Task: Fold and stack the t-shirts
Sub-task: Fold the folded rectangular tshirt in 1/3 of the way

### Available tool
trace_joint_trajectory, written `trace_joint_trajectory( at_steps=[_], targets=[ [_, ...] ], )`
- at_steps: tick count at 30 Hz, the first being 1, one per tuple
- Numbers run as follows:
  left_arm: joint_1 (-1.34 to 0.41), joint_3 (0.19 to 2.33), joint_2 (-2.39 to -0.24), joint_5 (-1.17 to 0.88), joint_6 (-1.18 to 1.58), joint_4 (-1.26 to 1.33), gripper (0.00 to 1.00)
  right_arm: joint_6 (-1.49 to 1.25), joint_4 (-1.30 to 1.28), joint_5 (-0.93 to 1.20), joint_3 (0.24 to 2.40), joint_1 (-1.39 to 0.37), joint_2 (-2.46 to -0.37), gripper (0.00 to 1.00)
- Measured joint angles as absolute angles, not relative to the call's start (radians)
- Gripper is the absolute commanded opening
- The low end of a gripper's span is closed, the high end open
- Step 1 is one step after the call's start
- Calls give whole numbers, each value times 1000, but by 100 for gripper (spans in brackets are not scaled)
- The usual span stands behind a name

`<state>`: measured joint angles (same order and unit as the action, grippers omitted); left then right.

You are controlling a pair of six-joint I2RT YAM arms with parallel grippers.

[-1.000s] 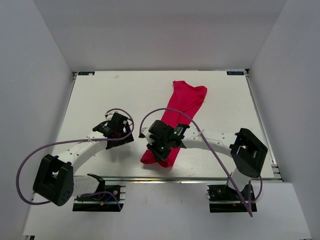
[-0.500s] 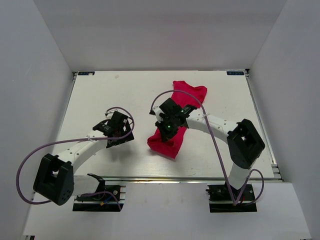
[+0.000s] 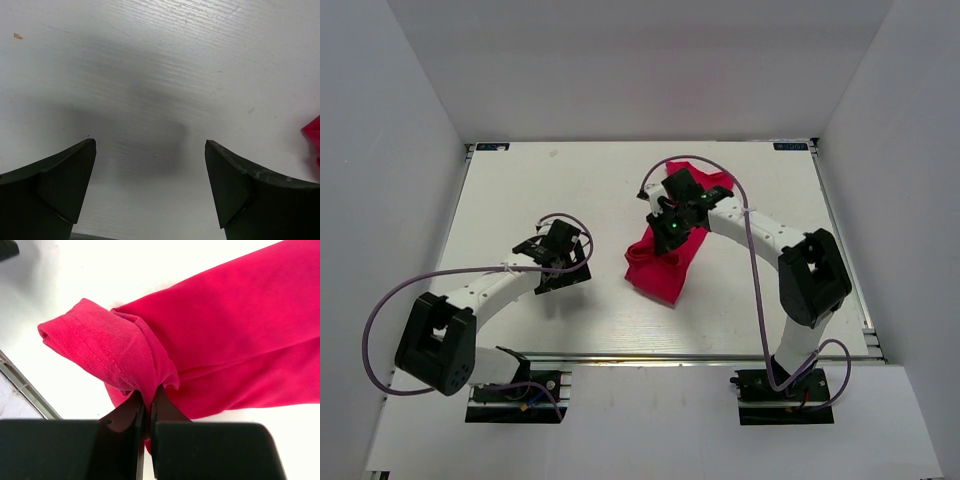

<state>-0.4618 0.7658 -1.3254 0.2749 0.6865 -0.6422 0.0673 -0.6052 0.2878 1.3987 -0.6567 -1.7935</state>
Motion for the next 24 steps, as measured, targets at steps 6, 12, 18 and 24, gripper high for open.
trace_joint_trajectory(
  at_steps=[6,12,18,24],
  targets=[
    [-462,776,-1372,261,673,-635,100,87,-621,308,1455,-604,-1817,0],
    [-462,796,-1392,250,666,-619,100,93,-638,322,1496,-558,-1884,0],
    [-462,808,-1424,245,663,-614,100,104,-660,323,1558,-516,-1957,0],
    [-462,816,-1455,240,662,-612,100,129,-662,322,1610,-474,-1998,0]
  ],
)
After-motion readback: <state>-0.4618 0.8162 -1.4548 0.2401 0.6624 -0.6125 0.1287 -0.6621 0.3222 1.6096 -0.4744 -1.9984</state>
